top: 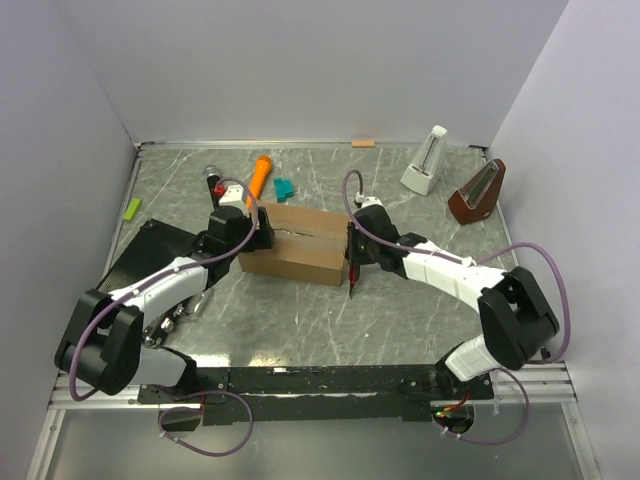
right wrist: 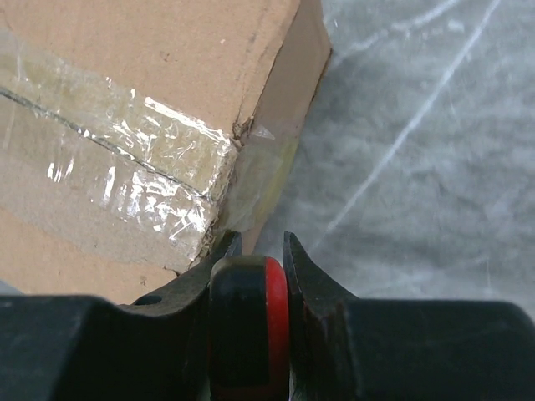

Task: Unpack the express box
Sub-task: Adjust the express box at the center of the board, then cut the express box at the center of the board.

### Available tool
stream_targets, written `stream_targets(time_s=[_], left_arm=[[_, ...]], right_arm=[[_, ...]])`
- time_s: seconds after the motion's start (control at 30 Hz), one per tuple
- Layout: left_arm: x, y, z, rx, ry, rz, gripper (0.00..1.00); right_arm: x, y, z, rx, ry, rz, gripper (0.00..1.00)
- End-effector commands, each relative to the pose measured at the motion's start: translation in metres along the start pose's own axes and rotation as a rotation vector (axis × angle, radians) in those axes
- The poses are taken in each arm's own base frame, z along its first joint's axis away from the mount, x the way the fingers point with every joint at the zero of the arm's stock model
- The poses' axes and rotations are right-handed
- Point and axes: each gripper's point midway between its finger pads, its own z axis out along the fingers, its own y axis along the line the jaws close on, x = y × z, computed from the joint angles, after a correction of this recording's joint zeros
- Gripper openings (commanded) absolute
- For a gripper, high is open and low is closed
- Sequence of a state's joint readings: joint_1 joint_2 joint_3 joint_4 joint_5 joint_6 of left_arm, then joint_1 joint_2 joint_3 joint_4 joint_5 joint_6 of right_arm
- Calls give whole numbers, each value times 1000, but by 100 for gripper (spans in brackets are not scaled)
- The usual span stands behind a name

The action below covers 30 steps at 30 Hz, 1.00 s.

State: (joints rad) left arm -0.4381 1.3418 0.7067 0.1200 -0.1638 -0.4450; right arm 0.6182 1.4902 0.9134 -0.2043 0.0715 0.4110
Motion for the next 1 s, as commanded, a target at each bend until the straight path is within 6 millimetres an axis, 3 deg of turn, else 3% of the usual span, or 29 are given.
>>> stream_targets(time_s=[0.0,0.1,0.2,0.37,0.47,0.53,0.67,0.77,0.97], left_arm=[[12,-37,-2,191,48,7,89],[7,-39,-4,198,28,-8,88],[-15,-45,-18,237,-79,-28,90],[-65,-57,-64,340,-330,2,94],[-74,-66,-86,408,-430,99,95],[-71,-77,-99,443,-465,189,95],[-45,-109,-121,500,-530,478,98],[-20,-131,-123,511,-508,623,98],[3,-148,-112,523,-486,729,99]], right_arm=[[-23,3,-34,3,-133,42,0],[-41,-22,-62,83,-278,110,0],[-62,-37,-89,98,-433,196,0],[-84,-55,-118,127,-614,302,0],[-92,-69,-130,143,-716,401,0],[-95,-74,-134,116,-772,479,0],[-99,-77,-136,56,-849,612,0],[-97,-77,-134,8,-894,671,0],[-100,-76,-136,-75,-960,736,0]])
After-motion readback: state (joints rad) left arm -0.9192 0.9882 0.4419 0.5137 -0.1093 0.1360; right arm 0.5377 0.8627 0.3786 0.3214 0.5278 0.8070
